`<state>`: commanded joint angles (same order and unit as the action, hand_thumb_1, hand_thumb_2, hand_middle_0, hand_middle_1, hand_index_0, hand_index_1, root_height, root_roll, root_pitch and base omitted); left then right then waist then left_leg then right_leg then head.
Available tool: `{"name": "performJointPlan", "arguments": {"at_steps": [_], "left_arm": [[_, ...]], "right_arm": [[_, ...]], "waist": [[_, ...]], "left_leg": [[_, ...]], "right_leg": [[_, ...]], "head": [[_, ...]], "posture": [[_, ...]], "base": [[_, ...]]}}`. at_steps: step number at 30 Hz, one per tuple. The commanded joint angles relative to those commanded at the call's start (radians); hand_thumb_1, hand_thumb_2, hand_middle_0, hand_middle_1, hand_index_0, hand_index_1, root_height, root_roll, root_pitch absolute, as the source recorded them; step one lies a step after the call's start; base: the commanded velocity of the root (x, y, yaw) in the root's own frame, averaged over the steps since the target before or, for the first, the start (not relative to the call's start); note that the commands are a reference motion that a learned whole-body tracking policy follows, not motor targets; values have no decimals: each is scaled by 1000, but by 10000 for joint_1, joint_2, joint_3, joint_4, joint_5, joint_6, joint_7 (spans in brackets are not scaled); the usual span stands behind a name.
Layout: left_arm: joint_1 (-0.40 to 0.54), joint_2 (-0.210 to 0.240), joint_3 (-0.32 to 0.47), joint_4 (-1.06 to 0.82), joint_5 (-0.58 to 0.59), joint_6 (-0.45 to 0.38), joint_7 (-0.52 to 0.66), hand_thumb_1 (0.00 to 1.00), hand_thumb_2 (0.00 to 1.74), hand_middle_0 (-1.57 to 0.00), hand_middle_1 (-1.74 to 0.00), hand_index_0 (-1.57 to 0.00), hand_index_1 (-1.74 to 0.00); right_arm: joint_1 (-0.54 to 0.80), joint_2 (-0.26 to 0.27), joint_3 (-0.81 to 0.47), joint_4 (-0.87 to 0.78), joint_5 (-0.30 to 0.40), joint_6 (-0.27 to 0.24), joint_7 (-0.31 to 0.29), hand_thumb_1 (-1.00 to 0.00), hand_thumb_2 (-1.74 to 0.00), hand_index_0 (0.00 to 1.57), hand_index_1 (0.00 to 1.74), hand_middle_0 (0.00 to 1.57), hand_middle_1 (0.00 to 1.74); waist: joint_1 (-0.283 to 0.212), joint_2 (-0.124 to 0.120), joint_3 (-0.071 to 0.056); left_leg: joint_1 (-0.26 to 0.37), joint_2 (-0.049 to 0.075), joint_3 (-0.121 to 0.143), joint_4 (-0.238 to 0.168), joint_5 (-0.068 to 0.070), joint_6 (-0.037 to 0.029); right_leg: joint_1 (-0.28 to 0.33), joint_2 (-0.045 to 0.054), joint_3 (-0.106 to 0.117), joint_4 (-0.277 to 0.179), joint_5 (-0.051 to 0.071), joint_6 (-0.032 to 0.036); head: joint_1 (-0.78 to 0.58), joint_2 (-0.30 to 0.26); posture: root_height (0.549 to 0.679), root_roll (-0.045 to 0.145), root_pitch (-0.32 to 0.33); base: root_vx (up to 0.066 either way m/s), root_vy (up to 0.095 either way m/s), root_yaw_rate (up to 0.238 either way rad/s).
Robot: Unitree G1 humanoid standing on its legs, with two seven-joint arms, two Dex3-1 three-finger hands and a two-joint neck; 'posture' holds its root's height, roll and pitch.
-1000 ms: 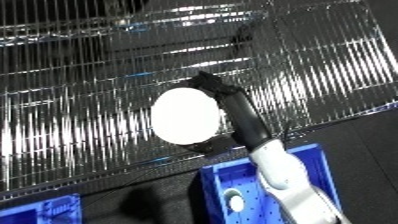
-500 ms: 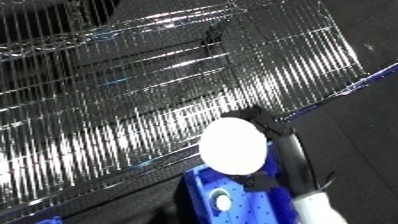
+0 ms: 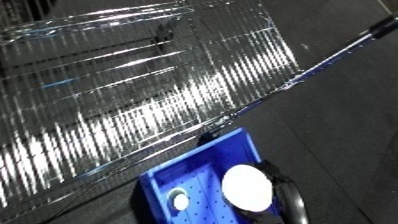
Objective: Pick up the object and place it into the box
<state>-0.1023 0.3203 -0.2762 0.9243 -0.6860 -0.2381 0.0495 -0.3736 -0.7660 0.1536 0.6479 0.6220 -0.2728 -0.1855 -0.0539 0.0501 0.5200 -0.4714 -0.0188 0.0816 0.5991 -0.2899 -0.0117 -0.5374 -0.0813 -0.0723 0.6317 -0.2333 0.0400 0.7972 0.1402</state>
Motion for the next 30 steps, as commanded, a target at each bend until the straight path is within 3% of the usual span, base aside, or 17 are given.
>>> {"name": "performJointPlan", "arguments": {"at_steps": [3,8,10,19,30], "left_arm": [[-147,73,-240,71,-57,-7,-116,150,261,-235,-261,-235,-261],[-389,201,-492,217,-145,111,-242,150,261,-235,-261,-235,-261],[-430,226,-549,305,-173,153,-302,150,261,-235,-261,-235,-261],[-561,260,-639,671,-205,157,-614,150,261,-235,-261,-235,-261],[-857,338,-539,866,-50,370,-658,150,261,-235,-261,-235,-261]], "right_arm": [[-296,74,20,1433,175,192,242,-250,-435,393,435,393,435],[-833,174,76,3204,261,280,791,0,0,0,0,0,0],[-990,254,138,3619,316,239,958,0,0,0,0,0,0],[-1165,627,472,4033,-233,-142,1361,0,0,0,0,0,0],[-1146,966,1139,3223,-677,359,2684,0,0,0,0,0,0]], "waist": [[110,150,0],[278,343,0],[304,397,0],[251,475,0],[246,177,0]], "left_leg": [[16,-82,-56,-73,52,17],[46,-233,-193,-182,146,60],[98,-277,-251,-213,176,62],[396,-365,-382,-421,294,52],[600,-266,-401,-448,324,20]], "right_leg": [[20,-18,-10,-76,47,-3],[43,-21,-42,-125,107,-9],[86,-23,-38,-128,115,-19],[288,22,37,-195,98,-53],[537,142,48,-209,21,-98]], "head": [[261,-136],[549,-1129],[583,-1769],[60,-3334],[-1710,-4570]], "posture": [[647,61,125],[648,64,122],[648,66,117],[649,73,103],[650,71,88]], "base": [[-18,-19,66],[-17,-30,80],[3,-20,66],[10,-1,23],[6,-11,17]]}}
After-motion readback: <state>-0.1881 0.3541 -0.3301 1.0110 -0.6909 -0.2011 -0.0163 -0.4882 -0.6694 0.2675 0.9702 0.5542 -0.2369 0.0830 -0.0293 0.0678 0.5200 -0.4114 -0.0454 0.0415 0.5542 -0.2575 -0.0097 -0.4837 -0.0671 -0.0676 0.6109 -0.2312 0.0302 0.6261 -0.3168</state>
